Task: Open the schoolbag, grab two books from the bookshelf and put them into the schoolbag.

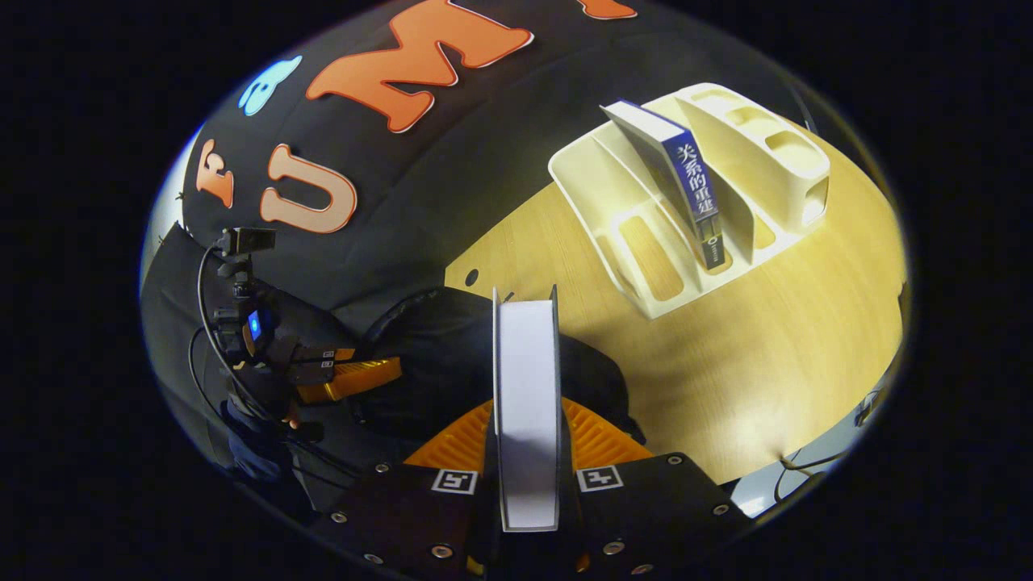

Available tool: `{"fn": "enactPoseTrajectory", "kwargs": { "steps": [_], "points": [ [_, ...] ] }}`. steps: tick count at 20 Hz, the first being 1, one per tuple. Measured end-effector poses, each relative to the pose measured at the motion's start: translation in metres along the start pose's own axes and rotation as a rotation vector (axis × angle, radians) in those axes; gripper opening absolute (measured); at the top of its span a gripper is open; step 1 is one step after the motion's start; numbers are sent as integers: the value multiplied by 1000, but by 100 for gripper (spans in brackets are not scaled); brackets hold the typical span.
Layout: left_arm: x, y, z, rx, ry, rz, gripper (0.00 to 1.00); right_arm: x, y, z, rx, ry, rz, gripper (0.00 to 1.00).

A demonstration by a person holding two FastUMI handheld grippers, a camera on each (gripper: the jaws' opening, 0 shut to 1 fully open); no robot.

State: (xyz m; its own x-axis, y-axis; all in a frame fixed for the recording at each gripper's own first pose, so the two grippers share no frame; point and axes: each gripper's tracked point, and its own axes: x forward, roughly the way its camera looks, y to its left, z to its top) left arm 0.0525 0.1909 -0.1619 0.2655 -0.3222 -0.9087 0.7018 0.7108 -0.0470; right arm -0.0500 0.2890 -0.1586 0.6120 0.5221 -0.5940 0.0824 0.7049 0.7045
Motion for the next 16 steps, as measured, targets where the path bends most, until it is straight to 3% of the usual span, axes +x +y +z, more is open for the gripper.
{"fn": "enactPoseTrajectory", "kwargs": {
  "steps": [7,16],
  "points": [
    [-1,-5,-1,-25,-3,-3,5,70,10,-27,130,16,136,29],
    [7,-18,2,-66,-43,-45,5,145,25,-45,237,-38,204,29]
  ]
}}
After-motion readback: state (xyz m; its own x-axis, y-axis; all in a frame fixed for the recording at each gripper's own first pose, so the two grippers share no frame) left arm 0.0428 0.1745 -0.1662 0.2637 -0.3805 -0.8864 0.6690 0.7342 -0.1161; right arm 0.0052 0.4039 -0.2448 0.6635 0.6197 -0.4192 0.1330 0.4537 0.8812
